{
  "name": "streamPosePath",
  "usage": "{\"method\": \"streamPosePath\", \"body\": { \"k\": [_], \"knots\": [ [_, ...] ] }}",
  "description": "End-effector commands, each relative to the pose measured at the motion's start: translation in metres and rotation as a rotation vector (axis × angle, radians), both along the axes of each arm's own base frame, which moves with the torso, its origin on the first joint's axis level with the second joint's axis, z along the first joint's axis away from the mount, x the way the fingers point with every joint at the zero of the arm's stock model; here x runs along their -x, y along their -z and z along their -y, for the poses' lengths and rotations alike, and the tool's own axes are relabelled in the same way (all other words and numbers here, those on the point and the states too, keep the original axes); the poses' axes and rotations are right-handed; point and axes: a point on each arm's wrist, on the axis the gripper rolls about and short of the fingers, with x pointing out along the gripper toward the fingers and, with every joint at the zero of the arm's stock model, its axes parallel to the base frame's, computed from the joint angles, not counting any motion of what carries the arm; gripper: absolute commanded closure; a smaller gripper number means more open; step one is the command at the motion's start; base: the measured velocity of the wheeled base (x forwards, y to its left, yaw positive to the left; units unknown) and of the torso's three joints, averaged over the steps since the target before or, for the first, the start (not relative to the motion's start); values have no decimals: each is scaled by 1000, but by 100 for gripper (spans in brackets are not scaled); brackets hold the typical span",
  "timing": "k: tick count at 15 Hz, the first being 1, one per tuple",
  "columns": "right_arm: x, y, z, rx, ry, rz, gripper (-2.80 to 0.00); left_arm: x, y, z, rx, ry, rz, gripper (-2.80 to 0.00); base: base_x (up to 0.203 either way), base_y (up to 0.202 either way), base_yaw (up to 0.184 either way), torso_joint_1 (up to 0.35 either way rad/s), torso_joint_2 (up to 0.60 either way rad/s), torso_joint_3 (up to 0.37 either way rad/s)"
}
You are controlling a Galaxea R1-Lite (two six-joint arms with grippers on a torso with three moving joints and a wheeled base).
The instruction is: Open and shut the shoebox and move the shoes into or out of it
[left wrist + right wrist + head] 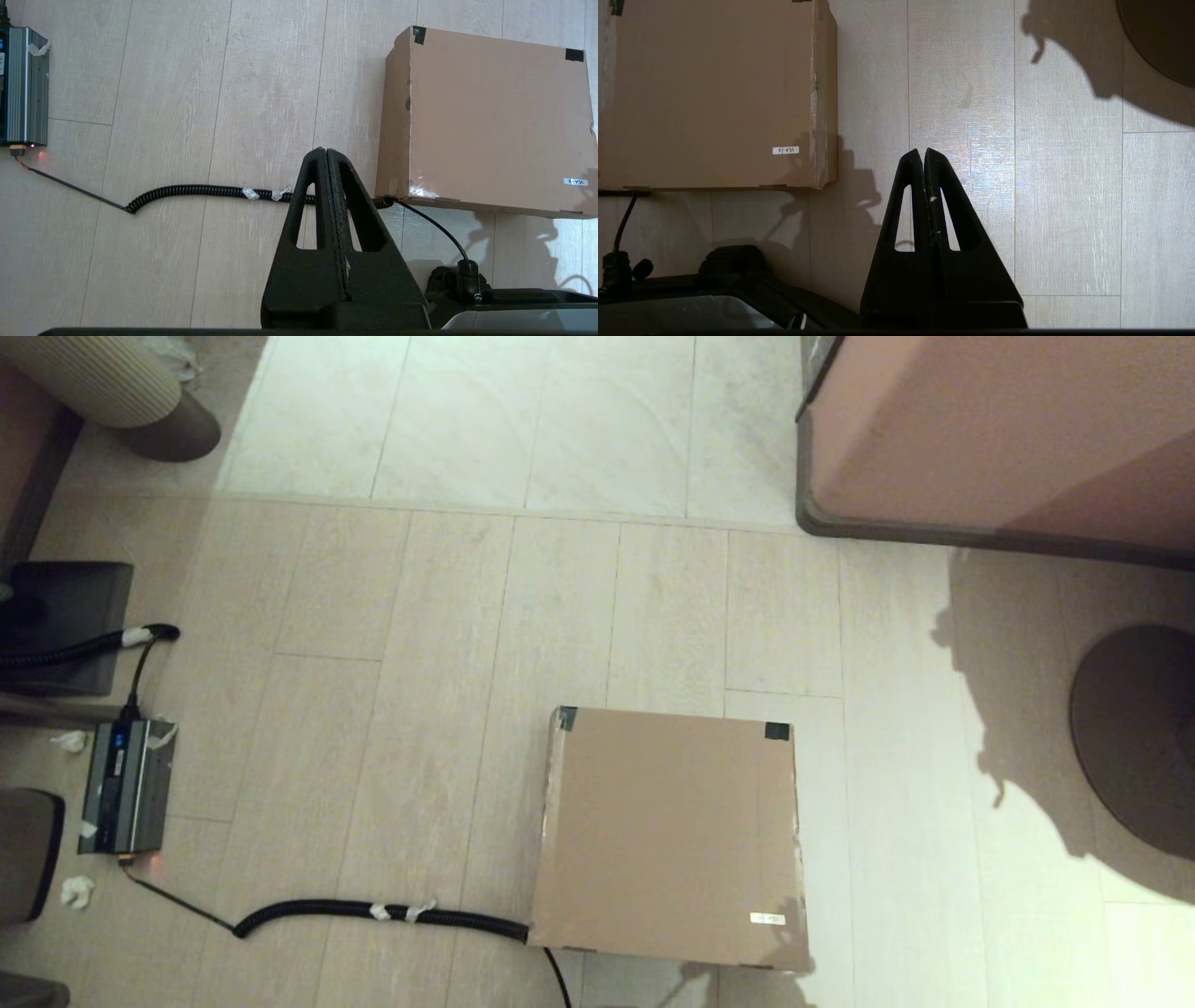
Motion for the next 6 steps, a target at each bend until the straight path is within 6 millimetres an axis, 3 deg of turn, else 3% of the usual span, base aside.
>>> {"method": "streamPosePath", "body": {
  "k": [1,6],
  "knots": [
    [0,0,0,-5,2,-3,0,-1,5,0,0,-1,-17,0,0,0,0,0,0,0],
    [0,0,0,-5,2,-1,0,-1,5,0,1,-1,-16,0,0,0,0,0,0,0]
  ]
}}
